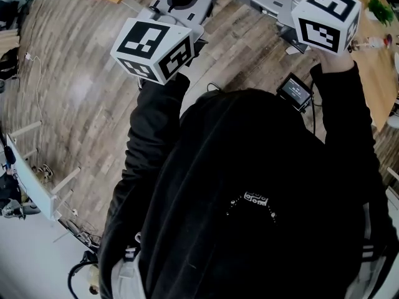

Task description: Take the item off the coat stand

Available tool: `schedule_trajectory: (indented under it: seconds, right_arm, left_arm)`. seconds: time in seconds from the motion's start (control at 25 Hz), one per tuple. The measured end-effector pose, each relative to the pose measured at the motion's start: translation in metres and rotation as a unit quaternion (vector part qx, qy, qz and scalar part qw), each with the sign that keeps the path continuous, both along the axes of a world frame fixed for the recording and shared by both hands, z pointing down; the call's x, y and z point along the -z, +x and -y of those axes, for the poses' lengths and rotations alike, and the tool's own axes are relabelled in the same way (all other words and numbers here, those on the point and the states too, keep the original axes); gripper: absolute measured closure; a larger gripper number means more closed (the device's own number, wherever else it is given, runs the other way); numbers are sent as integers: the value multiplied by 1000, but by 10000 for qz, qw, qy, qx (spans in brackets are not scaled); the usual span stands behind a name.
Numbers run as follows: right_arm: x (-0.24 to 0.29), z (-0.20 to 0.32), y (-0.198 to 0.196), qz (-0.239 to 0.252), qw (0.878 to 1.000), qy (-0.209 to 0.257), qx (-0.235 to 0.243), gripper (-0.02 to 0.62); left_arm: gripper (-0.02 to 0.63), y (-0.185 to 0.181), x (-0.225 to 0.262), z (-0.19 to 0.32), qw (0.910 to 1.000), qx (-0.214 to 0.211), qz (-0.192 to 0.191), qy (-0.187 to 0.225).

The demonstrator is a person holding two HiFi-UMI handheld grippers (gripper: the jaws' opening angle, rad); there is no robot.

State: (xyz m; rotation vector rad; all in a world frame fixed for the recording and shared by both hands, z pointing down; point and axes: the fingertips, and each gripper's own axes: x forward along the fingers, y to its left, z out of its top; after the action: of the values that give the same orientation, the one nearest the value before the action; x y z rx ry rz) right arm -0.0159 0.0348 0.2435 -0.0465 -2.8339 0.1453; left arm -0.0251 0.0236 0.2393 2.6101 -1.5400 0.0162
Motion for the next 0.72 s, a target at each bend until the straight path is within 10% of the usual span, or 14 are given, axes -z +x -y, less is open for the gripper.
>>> schedule_trajectory:
  seconds: [0.72]
  right_arm:
    - [-34, 49, -47, -88, 9999, -24, 135, 578]
  left_arm:
    - [600, -47, -35, 50, 9999, 0, 7, -119]
